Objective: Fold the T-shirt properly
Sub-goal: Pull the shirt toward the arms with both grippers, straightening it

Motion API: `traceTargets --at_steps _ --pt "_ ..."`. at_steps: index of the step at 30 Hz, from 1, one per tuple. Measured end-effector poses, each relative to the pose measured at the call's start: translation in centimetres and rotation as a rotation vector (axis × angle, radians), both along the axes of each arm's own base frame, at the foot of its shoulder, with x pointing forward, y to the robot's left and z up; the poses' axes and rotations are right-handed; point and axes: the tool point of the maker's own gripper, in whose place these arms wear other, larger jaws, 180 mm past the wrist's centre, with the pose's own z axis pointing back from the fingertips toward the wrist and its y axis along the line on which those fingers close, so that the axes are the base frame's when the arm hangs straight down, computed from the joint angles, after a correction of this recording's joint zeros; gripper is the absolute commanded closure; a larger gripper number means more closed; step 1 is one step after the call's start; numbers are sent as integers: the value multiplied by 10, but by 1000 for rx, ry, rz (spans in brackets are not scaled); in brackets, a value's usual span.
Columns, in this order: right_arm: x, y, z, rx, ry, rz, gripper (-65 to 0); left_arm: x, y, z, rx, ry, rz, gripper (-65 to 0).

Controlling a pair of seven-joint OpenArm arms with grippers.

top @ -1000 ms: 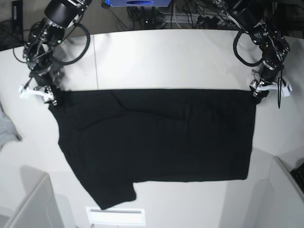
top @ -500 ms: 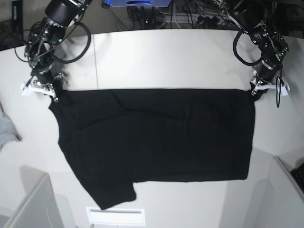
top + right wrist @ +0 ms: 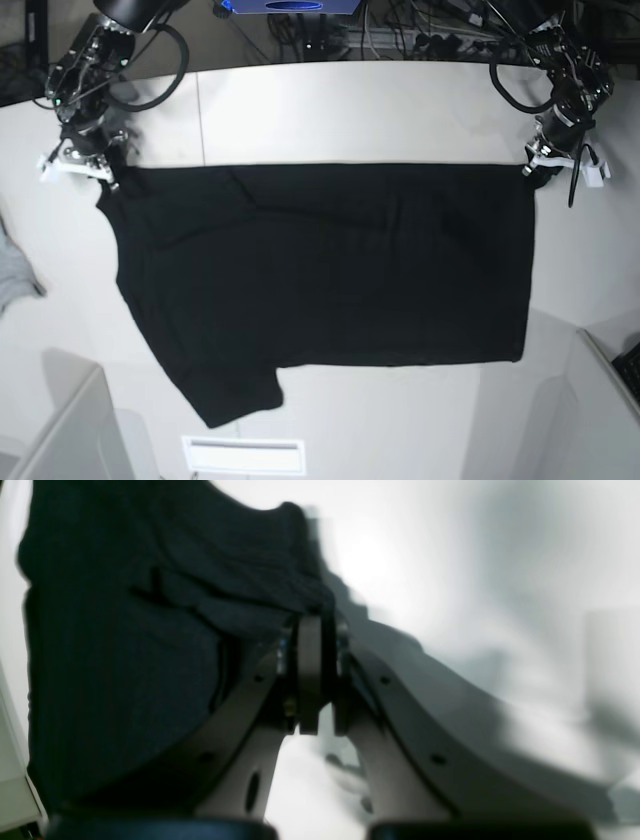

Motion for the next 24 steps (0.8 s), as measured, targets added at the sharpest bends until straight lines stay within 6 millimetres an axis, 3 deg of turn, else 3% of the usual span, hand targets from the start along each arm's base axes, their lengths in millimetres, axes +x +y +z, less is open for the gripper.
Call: traceTargets --at_steps 19,24 --pt "-49 -5 0 -56 67 17 0 -60 5 -1 77 96 -29 0" --pt "-70 -5 4 -85 98 32 0 -78 4 3 115 135 -56 0"
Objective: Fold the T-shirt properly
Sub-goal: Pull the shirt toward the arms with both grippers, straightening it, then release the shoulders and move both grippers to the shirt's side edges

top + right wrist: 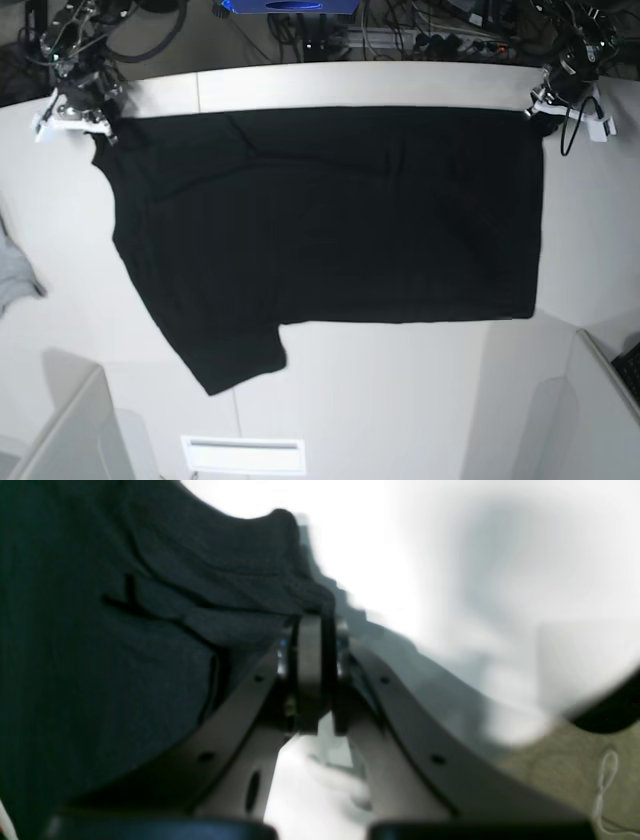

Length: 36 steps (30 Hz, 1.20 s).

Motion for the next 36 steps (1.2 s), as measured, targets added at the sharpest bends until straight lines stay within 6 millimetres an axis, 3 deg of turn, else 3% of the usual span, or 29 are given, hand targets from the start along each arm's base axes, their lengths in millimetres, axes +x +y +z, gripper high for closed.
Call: traceTargets --at_steps 15,23,27,36 --pt "-39 -1 -5 -17 68 6 0 -26 1 -3 15 48 -6 0" --pt "-46 -2 -4 -26 80 11 0 -42 -1 0 32 85 -27 0" --pt "-55 1 -4 -26 95 9 0 -42 0 1 40 88 -31 0" --pt "-54 2 -4 -25 91 6 0 -41 0 1 40 87 -31 0"
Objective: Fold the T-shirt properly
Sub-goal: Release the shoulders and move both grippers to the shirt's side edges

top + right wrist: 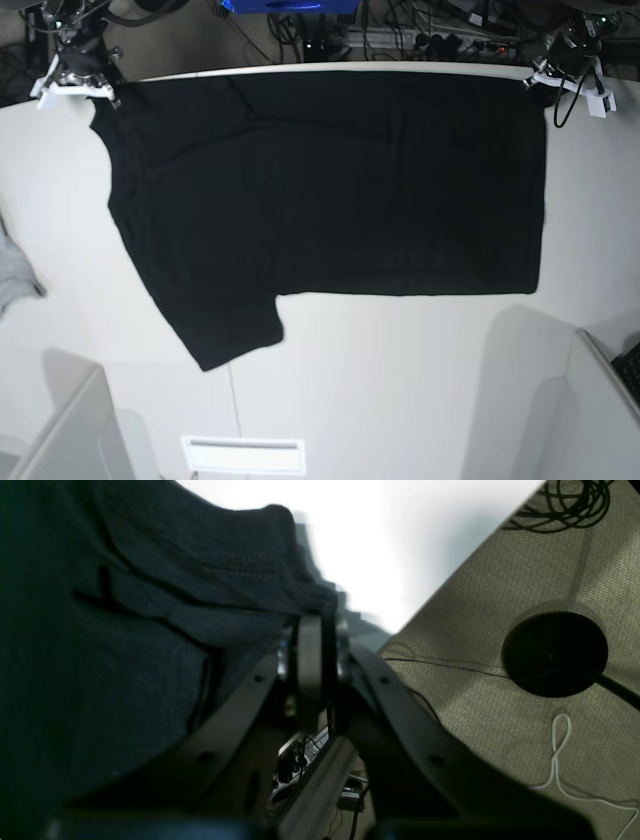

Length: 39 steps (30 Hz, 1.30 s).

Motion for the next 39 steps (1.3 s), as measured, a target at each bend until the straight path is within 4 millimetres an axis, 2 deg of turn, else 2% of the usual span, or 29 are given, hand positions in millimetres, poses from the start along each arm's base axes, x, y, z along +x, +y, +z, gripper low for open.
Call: traceTargets --at_steps 3,5,6,7,8,9,12,14,16,21,24,28,32,35,39 --pt "0 0 0 0 0 -1 -11 0 0 0 1 0 1 0" --pt "0 -1 0 -2 0 -2 -171 -4 6 2 9 2 20 0" --pt "1 -1 1 -1 -8 -3 -246 -7 12 4 16 0 37 -25" --pt "2 -2 3 -6 -11 0 -317 -10 17 6 27 0 51 -87" --pt "4 -2 4 -10 -18 2 -363 -14 24 8 42 5 67 -153" --pt "4 -3 4 -13 -21 1 -380 -17 29 10 55 9 80 -221" --pt "5 -3 8 -21 -16 11 -381 -22 44 17 80 -4 123 -375" --pt "7 -6 18 -41 -25 12 -381 -19 51 22 96 -17 139 -443" --pt "14 -15 33 -77 -65 0 -381 -7 52 30 110 -51 131 -476" --pt "50 -25 58 -123 -159 14 -383 30 53 65 177 -159 78 -481" --pt "80 -32 74 -160 -216 61 -383 57 66 88 225 -224 58 -481" --pt "115 -23 79 -157 -250 148 -383 95 76 114 269 -310 31 -481" --pt "146 -11 82 -148 -278 226 -383 129 76 120 397 -254 -73 -479" --pt "168 -2 89 -151 -304 273 -383 159 65 121 473 -228 -144 -479" --pt "205 24 95 -128 -343 367 -383 195 56 122 513 -221 -187 -477"
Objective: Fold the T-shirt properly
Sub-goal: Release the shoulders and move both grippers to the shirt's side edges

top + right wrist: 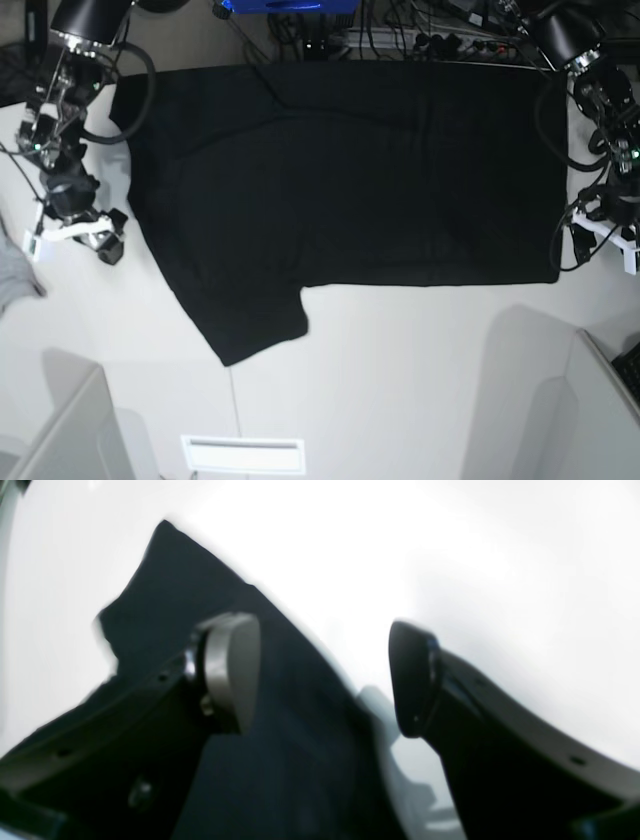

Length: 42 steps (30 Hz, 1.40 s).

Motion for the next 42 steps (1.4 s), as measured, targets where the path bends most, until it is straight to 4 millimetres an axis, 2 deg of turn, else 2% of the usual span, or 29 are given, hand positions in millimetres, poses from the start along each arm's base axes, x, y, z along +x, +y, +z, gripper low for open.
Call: traceTargets --at_steps 3,7,14,18,20,23,26,29,33,42 --pt "26 9 -7 10 46 66 -383 23 -7 -8 -17 20 -27 -477" --pt "66 4 -7 47 68 58 -387 46 -13 -22 -78 36 -31 -477" --pt "105 10 -18 97 141 76 -390 60 -9 -32 -136 52 -8 -477" --pt "124 24 -28 85 179 120 -390 58 -9 -35 -135 61 -9 -477" --pt "131 28 -35 71 177 136 -390 55 -2 -35 -120 73 -6 -477" --pt "137 39 -49 58 188 210 -387 51 8 -31 -100 71 9 -477" --pt "141 37 -63 53 215 196 -386 42 13 -36 -83 102 7 -479" --pt "135 41 -80 25 243 206 -386 34 22 -36 -65 118 17 -479" --pt "133 48 -84 2 256 241 -386 29 32 -33 -42 129 26 -479" --pt "136 81 -86 -10 244 306 -384 25 29 -39 -51 143 23 -479"
